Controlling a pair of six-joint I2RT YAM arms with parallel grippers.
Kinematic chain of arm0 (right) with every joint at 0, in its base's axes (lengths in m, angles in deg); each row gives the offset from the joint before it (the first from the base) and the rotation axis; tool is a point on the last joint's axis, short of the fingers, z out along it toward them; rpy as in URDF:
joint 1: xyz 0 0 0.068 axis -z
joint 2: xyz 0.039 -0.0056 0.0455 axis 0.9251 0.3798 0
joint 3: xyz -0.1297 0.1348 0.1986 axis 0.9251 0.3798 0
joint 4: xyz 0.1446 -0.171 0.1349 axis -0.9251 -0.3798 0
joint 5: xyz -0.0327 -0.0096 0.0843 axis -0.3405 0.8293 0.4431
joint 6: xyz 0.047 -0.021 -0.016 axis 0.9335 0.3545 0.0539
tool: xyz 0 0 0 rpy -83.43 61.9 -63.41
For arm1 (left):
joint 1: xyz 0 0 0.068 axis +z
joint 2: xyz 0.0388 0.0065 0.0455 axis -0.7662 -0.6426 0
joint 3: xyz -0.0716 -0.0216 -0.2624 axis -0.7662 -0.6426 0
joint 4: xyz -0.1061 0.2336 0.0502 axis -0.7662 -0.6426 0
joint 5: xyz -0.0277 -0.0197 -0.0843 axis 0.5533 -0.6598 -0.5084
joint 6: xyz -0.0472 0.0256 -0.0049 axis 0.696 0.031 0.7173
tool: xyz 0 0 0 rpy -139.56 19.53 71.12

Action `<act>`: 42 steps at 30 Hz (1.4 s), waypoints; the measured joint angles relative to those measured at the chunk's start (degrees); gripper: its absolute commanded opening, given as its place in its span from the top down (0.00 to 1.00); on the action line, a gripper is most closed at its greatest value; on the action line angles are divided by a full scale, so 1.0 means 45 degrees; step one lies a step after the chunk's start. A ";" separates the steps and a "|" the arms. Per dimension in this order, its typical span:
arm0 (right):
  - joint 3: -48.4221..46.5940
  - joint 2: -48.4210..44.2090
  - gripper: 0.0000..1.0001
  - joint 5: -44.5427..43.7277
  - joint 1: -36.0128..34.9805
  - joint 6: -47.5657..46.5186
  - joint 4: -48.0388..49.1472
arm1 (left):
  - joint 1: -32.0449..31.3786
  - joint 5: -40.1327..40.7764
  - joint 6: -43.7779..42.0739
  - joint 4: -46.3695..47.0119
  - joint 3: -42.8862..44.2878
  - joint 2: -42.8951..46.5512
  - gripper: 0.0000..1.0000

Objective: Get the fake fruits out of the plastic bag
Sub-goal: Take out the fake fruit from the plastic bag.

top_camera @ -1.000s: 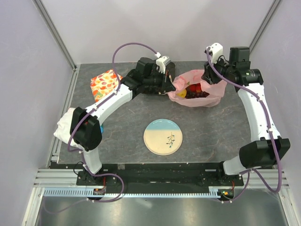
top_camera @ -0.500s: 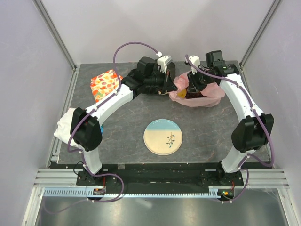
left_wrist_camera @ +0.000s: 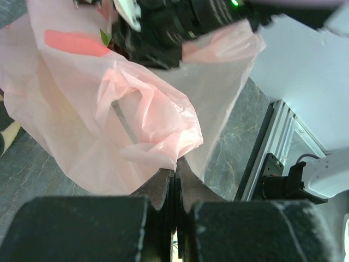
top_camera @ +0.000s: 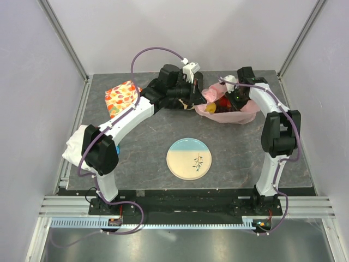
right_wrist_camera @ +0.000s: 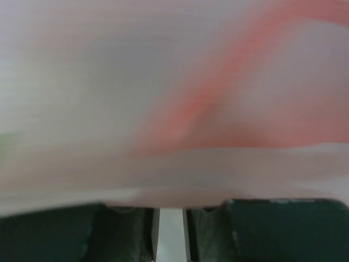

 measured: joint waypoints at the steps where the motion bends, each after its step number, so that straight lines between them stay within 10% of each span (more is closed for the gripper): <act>1: -0.0131 0.0248 0.60 -0.0175 0.0287 0.0005 0.0233 | 0.0000 -0.0073 -0.0005 0.0000 -0.0005 0.0000 0.98; 8: -0.0534 0.0593 0.02 -0.0719 0.1253 0.0646 0.2293 | -0.0015 -0.0267 -0.0631 0.0243 -0.0432 0.0000 0.87; 17: -0.0845 0.1350 0.02 -0.0724 0.0869 0.2676 0.3541 | -0.0015 -0.0612 -0.0918 0.0267 -0.0500 -0.0588 0.90; 21: -0.1098 0.1967 0.16 -0.1239 0.0738 0.2924 0.3871 | -0.0015 -0.0607 -0.0918 0.0257 -0.0500 -0.0792 0.91; 28: -0.1103 0.2443 0.84 -0.1175 0.0840 0.3381 0.4187 | -0.0015 -0.0583 -0.0918 0.0262 -0.0500 -0.0821 0.93; 42: -0.0097 -0.1151 0.96 0.2307 0.1234 0.3453 0.2929 | -0.0015 -0.0345 -0.0787 0.0257 -0.0423 -0.0860 0.94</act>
